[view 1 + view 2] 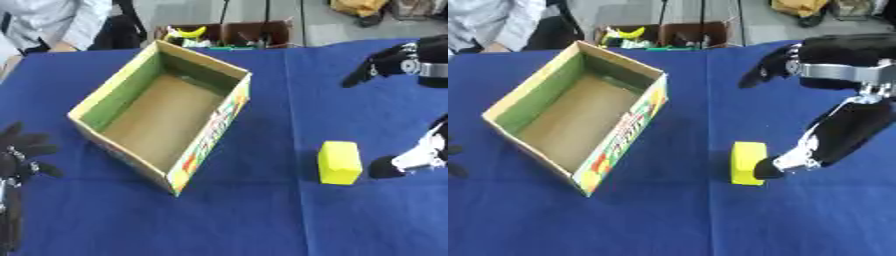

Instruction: Pick up objects on the table and place them in the box.

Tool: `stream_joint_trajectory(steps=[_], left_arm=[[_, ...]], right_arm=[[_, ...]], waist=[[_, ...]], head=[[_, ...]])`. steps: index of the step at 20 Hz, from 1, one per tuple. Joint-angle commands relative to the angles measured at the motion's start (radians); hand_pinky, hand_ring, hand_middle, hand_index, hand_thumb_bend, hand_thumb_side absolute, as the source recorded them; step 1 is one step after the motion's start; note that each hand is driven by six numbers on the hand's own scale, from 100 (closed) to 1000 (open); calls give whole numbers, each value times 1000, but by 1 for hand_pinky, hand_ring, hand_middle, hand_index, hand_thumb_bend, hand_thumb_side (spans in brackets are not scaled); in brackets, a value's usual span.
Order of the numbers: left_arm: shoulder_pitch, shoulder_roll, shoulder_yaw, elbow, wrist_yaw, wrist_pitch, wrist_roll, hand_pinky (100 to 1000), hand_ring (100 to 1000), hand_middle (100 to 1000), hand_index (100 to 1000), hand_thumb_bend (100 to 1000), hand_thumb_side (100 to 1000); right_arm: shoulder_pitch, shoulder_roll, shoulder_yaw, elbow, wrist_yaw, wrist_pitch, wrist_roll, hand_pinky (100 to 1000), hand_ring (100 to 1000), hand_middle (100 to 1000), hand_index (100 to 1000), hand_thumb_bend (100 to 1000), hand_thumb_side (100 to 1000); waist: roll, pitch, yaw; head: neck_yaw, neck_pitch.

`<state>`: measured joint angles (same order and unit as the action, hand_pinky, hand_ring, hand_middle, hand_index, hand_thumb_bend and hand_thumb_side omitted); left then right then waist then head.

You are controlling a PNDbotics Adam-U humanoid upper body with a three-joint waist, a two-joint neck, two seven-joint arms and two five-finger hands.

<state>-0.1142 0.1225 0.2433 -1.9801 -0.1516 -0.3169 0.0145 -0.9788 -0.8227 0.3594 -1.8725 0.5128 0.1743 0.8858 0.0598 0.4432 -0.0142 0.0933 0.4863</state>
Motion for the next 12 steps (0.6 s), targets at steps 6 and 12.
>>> stream_joint_trajectory(steps=[6, 12], left_arm=[[-4, 6, -3, -20, -1, -2, -6, 458, 686, 700, 932, 186, 1000], [-8, 6, -5, -20, 2, -2, -9, 458, 687, 699, 930, 183, 1000]], right_arm=[[-26, 18, 43, 49, 110, 60, -1, 853, 887, 825, 918, 569, 609], [-28, 47, 81, 97, 181, 79, -14, 830, 855, 781, 918, 537, 603]], waist=[[1, -15, 5], [3, -13, 6]], head=[[-5, -8], [-10, -14]])
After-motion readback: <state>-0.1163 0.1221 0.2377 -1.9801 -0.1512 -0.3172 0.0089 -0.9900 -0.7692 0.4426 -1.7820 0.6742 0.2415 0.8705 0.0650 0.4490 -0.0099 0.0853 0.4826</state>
